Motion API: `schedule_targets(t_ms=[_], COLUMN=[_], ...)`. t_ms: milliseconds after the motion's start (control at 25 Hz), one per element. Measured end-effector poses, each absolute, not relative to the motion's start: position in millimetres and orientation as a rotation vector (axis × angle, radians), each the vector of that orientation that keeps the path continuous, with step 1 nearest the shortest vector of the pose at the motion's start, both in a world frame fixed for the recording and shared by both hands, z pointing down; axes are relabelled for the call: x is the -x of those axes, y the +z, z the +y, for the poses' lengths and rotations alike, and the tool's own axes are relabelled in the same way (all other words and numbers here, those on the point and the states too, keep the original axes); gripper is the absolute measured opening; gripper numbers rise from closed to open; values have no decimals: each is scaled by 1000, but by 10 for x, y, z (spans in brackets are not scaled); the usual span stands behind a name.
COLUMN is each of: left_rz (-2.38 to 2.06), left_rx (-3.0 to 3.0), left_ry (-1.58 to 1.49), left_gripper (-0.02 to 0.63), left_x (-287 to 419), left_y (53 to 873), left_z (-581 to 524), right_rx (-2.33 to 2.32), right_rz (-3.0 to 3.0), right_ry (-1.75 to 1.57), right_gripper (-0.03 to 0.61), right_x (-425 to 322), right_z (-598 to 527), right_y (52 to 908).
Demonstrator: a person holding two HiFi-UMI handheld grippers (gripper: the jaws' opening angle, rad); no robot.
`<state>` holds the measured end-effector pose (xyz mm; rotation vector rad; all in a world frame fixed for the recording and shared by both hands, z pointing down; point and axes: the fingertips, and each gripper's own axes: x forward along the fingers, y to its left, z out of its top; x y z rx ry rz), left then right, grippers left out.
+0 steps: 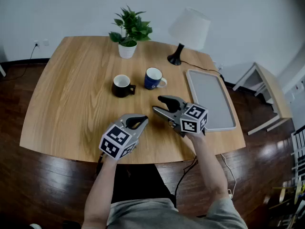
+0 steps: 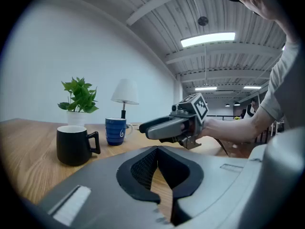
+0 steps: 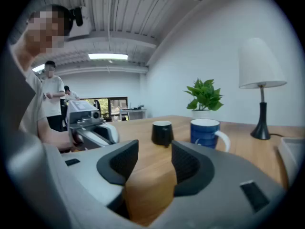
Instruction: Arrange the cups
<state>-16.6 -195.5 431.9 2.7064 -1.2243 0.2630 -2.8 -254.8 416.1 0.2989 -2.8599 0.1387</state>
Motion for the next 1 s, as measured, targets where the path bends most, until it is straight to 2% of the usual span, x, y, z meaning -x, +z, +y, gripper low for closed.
schedule_targets(t_ms=[240, 600, 760, 1000], left_rz=[-1033, -990, -1046, -1064], left_rx=[-2835, -2843, -2812, -2812], left_ry=[180, 172, 219, 219], left_gripper=[9, 9, 9, 9], left_x=[-463, -266, -53, -137], left_y=[4122, 4076, 4152, 4187], left_z=[-2084, -1772, -1899, -1965], right_rx=[-444, -514, -626, -795], right_rz=[-2844, -2826, -2791, -2668], right_ry=[142, 129, 34, -144], right_gripper=[212, 210, 210, 209], right_x=[-609, -509, -489, -838], right_z=[-2342, -2271, -2719, -3425], right_y=[4070, 4048, 4000, 3848])
